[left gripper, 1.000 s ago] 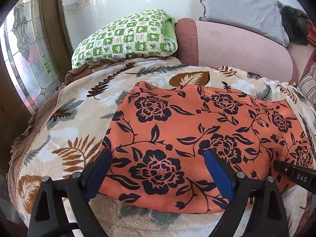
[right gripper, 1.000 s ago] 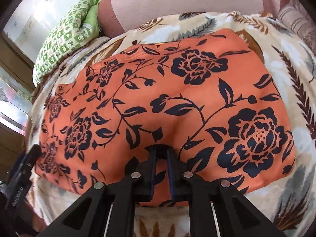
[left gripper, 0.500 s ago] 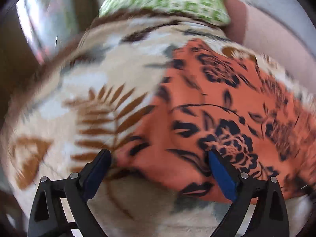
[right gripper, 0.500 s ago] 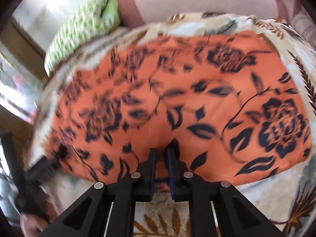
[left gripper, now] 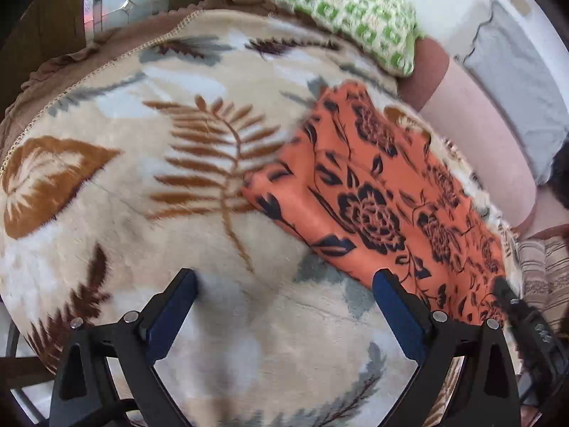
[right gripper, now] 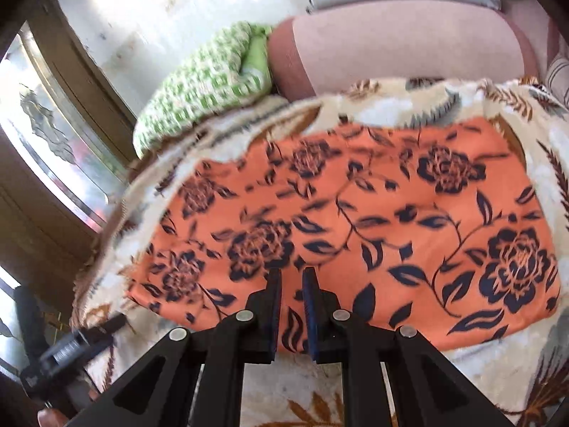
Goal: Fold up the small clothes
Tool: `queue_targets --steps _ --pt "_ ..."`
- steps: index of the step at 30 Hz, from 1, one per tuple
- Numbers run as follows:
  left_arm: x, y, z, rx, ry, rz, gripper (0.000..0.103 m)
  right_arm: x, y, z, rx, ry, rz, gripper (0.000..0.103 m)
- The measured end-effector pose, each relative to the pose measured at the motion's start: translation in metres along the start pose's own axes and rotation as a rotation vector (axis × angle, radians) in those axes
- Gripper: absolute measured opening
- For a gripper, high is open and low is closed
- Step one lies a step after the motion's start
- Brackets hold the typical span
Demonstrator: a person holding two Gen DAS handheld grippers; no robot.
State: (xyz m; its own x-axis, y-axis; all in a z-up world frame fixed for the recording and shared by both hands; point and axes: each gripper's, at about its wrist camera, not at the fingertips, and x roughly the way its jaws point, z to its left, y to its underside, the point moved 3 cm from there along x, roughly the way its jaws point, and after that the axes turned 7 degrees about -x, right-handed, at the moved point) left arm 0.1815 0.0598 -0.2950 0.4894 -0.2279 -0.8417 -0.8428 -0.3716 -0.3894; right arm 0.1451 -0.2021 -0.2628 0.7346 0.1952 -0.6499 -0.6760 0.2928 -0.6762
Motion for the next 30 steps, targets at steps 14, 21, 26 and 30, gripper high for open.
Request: queue_targets --steps 14,21,26,30 --pt "-0.031 -0.028 -0.004 -0.078 -0.141 -0.243 0.099 -0.024 -0.019 -0.084 0.193 0.015 -0.06 0.016" --pt "-0.024 -0.007 -0.031 -0.034 0.237 -0.128 0.099 -0.022 -0.018 -0.097 0.283 -0.055 -0.04 0.016" --pt "0.004 -0.002 -0.016 -0.132 0.405 -0.082 0.081 -0.026 -0.014 -0.089 0.221 -0.028 -0.039 0.016" --pt "0.025 -0.001 0.003 -0.272 0.481 -0.058 0.081 -0.026 -0.012 -0.09 0.199 -0.013 -0.038 0.016"
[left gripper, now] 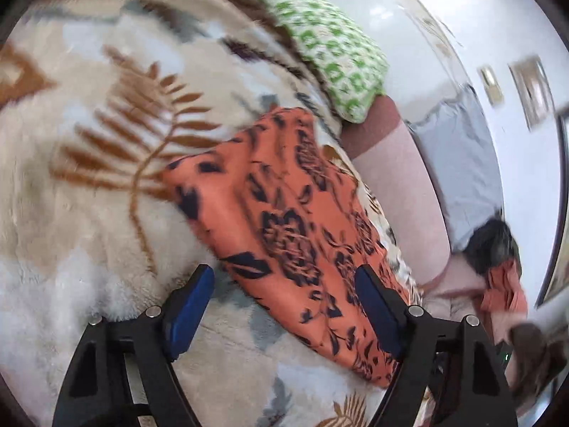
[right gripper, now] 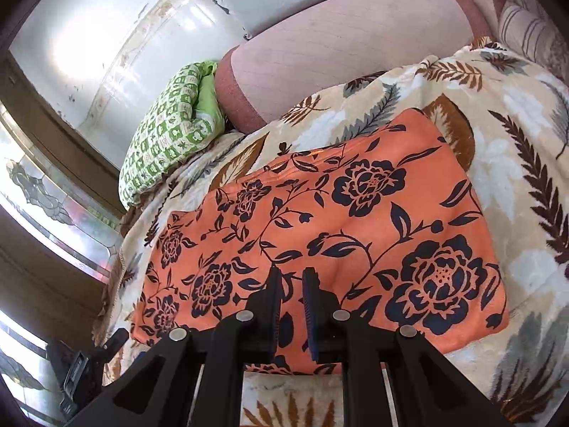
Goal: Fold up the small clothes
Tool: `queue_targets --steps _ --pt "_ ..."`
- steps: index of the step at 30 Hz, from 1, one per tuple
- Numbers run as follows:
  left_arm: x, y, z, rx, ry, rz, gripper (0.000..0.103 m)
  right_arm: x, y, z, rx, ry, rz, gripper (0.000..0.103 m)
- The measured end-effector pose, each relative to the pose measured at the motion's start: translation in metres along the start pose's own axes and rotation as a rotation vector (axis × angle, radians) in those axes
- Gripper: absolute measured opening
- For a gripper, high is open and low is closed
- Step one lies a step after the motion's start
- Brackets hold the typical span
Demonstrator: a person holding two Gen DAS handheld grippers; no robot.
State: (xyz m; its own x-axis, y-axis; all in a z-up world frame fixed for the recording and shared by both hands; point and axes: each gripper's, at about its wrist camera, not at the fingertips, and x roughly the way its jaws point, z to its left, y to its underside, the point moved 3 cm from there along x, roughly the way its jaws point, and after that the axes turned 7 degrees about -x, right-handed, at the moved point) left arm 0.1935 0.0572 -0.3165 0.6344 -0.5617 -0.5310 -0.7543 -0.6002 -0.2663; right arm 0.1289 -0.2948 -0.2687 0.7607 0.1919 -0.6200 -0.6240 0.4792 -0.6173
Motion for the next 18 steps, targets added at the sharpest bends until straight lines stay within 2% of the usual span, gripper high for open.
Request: queue_targets --steps 2,6,10,12,13,15,17,18 --pt "0.002 -0.005 0.0 -0.007 0.026 -0.024 0.081 0.002 0.0 -0.001 -0.009 0.01 0.003 0.016" --pt "0.018 -0.018 0.001 -0.042 0.021 -0.039 0.081 0.008 0.001 -0.001 -0.003 0.0 0.02 0.016" --pt "0.034 -0.028 -0.011 -0.006 0.028 -0.053 0.081 0.013 0.0 0.004 -0.025 0.002 0.021 0.016" --pt "0.038 -0.032 -0.013 -0.043 0.051 -0.05 0.075 0.015 0.0 0.006 -0.037 -0.004 0.018 0.016" --pt "0.036 -0.033 -0.014 -0.06 0.067 -0.054 0.069 0.016 0.0 0.008 -0.046 -0.006 0.017 0.016" --pt "0.028 -0.031 -0.015 -0.034 0.074 -0.07 0.061 0.018 0.001 0.011 -0.069 -0.014 0.021 0.016" --pt "0.026 -0.028 -0.013 0.019 0.03 -0.086 0.038 0.02 0.003 0.015 -0.082 -0.017 0.024 0.016" --pt "0.027 -0.027 -0.009 0.022 0.01 -0.087 0.036 0.022 0.003 0.016 -0.087 -0.019 0.028 0.016"
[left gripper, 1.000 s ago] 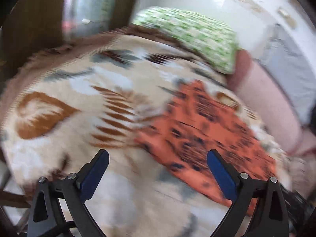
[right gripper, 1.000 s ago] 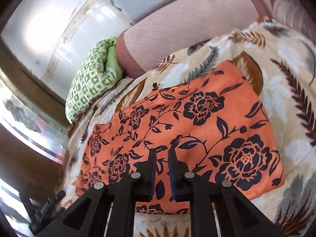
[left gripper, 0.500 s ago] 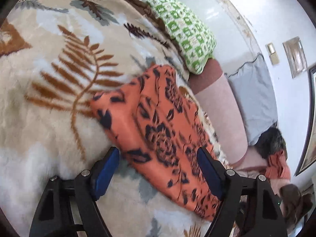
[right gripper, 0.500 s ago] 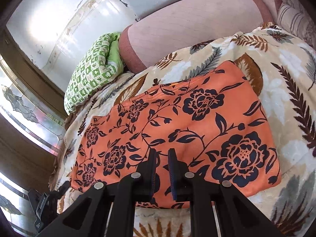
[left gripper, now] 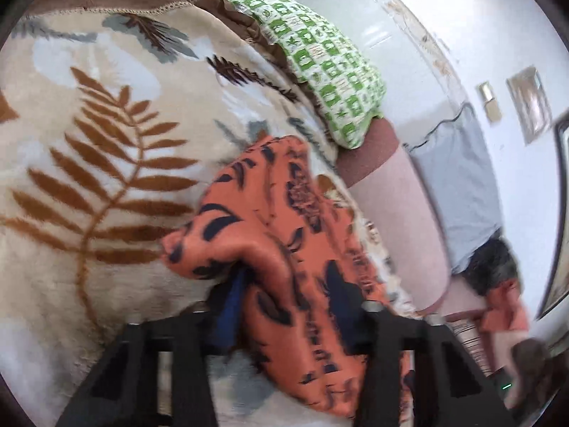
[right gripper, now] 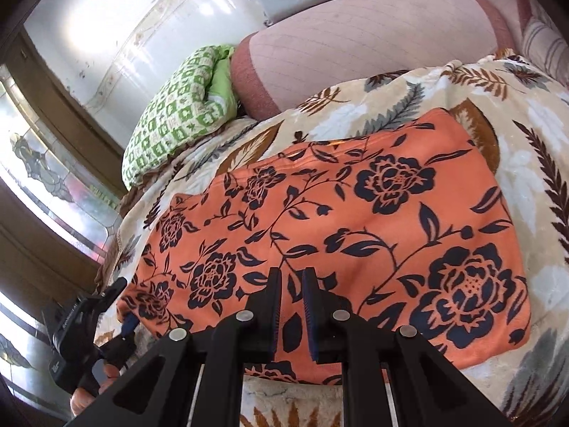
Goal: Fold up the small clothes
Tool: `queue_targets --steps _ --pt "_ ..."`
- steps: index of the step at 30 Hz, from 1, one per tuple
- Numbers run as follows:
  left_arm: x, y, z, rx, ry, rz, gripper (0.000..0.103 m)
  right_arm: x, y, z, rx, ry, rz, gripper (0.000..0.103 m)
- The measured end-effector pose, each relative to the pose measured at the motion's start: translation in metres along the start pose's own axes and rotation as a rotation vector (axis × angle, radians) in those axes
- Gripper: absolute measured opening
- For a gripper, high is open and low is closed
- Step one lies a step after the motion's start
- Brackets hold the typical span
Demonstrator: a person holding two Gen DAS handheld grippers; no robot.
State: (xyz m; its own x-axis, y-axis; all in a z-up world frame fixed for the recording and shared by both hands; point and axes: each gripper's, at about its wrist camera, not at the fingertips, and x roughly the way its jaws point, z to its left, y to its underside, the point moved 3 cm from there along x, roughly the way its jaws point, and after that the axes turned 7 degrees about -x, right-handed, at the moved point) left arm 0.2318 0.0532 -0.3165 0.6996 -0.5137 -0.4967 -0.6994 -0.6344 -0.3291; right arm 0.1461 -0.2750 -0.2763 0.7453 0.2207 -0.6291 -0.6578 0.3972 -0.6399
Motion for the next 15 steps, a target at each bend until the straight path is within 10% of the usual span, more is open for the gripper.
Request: queue_targets --steps 10,12,14,15 --pt "0.019 0.003 -0.008 -0.029 -0.022 0.03 0.072 0.006 0.004 0.009 -0.047 0.02 0.012 0.016" --pt "0.024 0.002 -0.01 -0.012 -0.051 0.028 0.066 0.008 0.004 0.008 -0.042 0.023 0.016 0.016" --pt "0.029 0.001 -0.007 -0.002 -0.098 0.039 0.024 0.009 0.004 0.006 -0.041 0.024 0.016 0.016" --pt "0.032 0.0 -0.006 0.003 -0.128 0.047 0.024 0.009 0.003 0.005 -0.04 0.024 0.016 0.016"
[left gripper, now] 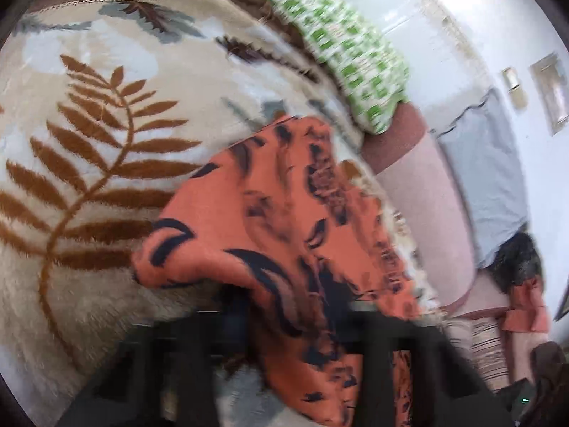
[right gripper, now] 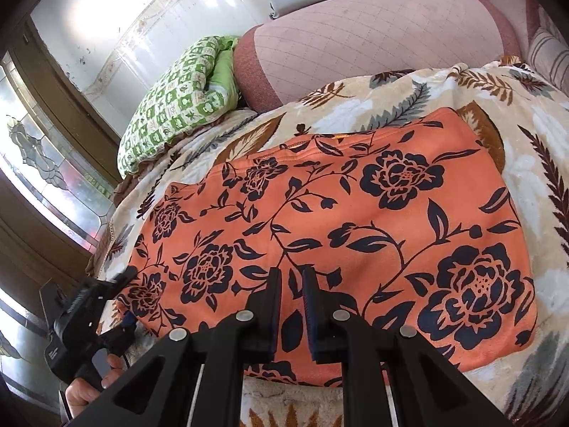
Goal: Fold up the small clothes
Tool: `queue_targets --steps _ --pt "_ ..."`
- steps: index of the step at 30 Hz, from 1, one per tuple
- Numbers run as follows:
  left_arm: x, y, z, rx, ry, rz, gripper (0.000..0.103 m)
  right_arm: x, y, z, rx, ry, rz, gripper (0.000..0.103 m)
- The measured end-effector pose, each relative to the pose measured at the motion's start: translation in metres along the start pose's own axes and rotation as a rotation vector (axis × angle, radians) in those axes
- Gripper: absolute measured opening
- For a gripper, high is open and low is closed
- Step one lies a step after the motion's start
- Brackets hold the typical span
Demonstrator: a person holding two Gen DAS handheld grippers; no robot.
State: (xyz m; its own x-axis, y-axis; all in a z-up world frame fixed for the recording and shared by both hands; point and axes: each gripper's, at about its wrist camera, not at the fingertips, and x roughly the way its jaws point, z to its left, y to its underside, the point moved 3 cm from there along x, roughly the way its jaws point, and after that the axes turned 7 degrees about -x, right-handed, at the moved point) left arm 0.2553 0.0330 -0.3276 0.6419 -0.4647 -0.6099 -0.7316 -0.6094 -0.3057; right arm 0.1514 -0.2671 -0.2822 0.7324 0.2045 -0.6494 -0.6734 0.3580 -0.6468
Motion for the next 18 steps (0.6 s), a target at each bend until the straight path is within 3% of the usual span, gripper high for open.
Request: queue_targets --steps 3,6,9,11,13,16,18 --pt "-0.005 0.001 -0.005 0.023 0.014 -0.014 0.019 0.001 -0.001 -0.004 0.001 0.0 -0.003 0.016" --pt "-0.019 0.004 -0.032 0.125 0.028 -0.051 0.017 0.002 0.0 -0.008 0.013 -0.024 -0.007 0.016" --pt "-0.036 0.01 -0.07 0.261 0.034 -0.083 0.017 0.008 0.003 -0.009 0.035 -0.106 0.016 0.016" --pt "-0.045 0.016 -0.094 0.336 0.041 -0.097 0.017 0.023 0.01 -0.003 0.017 -0.174 0.1 0.016" --pt "-0.051 0.025 -0.121 0.413 0.055 -0.094 0.017 0.048 0.025 -0.005 0.04 -0.194 0.251 0.013" --pt "-0.058 0.049 -0.162 0.547 0.068 -0.093 0.017 0.045 0.022 -0.021 0.138 -0.257 0.25 0.013" --pt "-0.058 0.071 -0.189 0.629 0.086 -0.076 0.017 0.033 0.013 -0.041 0.206 -0.259 0.192 0.014"
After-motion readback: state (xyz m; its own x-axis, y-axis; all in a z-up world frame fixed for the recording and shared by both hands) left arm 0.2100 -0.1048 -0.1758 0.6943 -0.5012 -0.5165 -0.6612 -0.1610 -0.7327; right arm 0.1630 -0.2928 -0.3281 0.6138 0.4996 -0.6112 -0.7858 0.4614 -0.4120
